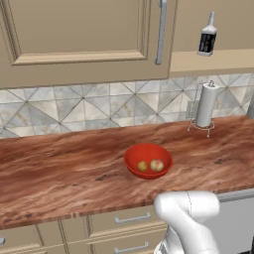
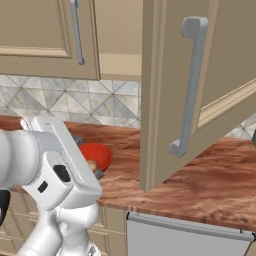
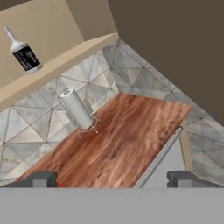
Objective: Open the cabinet. Pick the apple and peach from the cabinet and place them into the bowl. Then close the cabinet.
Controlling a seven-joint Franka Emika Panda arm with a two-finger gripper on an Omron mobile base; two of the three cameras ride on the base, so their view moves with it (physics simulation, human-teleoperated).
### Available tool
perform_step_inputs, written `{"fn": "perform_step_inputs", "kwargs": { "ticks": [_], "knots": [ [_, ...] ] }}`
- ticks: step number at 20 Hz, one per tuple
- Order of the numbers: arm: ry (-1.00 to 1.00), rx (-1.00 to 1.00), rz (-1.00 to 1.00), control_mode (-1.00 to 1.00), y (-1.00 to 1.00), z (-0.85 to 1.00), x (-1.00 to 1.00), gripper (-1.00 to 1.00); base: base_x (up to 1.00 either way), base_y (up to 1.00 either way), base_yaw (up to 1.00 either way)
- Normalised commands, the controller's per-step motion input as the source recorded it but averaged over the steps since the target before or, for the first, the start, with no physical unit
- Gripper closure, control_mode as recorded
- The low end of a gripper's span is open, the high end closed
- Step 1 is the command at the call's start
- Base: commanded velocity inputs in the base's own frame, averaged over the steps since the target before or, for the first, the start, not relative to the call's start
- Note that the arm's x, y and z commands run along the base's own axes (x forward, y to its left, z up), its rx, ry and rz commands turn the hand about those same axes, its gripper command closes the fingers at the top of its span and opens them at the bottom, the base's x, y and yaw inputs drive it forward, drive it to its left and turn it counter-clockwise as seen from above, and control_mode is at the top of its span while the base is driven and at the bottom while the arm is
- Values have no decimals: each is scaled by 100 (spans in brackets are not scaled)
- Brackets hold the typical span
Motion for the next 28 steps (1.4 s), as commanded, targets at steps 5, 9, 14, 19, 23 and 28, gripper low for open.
{"fn": "perform_step_inputs", "kwargs": {
  "ticks": [5,9,14,19,23,28],
  "knots": [
    [-22,-28,-13,-100,-2,-26,-62,-100,0,0,0],
    [-15,-19,-13,-100,-8,-3,-41,-100,0,0,0],
    [-2,-11,-6,-100,-25,1,-28,-100,0,0,0],
    [-30,-27,-1,-100,0,-19,-5,-100,0,0,0],
    [-15,-14,0,-100,0,-4,0,-100,0,0,0],
    [0,0,1,-100,-14,0,1,-100,0,0,0]
  ]
}}
